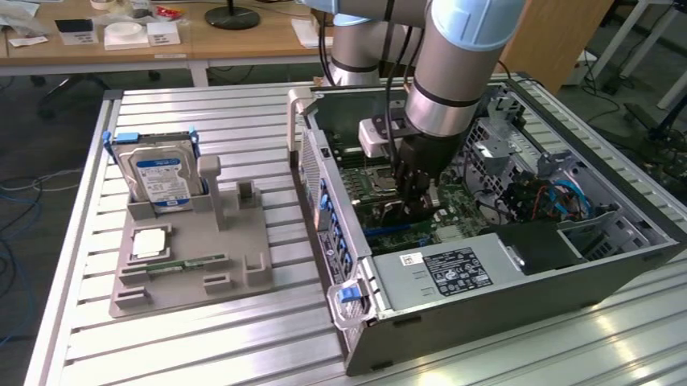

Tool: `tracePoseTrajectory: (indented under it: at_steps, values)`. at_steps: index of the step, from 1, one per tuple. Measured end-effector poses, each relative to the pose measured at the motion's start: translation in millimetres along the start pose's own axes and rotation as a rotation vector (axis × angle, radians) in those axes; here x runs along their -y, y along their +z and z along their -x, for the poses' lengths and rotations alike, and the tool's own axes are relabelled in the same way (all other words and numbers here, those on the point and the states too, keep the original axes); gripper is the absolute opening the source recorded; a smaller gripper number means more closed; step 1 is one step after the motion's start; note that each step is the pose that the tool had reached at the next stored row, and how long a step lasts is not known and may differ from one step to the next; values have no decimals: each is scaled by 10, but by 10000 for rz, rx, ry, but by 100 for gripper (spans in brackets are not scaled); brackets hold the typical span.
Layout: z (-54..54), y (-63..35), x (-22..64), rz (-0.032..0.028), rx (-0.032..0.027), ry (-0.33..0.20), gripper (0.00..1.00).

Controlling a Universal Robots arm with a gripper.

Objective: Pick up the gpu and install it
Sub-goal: 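Insert the gpu into the slot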

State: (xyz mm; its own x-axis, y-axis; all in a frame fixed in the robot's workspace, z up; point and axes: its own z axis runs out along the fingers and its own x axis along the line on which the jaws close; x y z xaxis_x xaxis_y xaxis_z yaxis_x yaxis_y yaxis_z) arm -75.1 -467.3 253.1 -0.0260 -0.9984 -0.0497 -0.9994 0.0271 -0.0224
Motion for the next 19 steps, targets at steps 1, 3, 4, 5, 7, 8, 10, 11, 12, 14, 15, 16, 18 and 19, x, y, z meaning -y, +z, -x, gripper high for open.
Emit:
tracePoseTrajectory:
  at_steps: [1, 3, 4, 5, 7, 8, 10, 11, 12, 14, 15, 16, 18, 19]
  values:
    - [0, 2, 0, -1, 0, 0, 27]
    - [2, 9, -5, -1, 2, 2, 27]
    - [2, 12, -5, -1, 2, 0, 27]
    - [2, 18, -6, -2, 5, -1, 27]
    - [4, 30, -8, -1, 2, -1, 27]
    - [5, 37, -9, -2, 2, 0, 27]
    - [7, 49, -12, -2, 2, 0, 27]
    - [7, 50, -12, 0, 1, -1, 27]
    - [7, 50, -12, 0, -1, -1, 27]
    - [7, 62, -12, -3, 5, -1, 27]
    - [7, 68, -13, -2, 4, 0, 27]
    - [7, 69, -13, -1, 2, 0, 27]
    - [7, 69, -13, -1, 1, -1, 27]
    - [7, 72, -13, -1, 2, 0, 27]
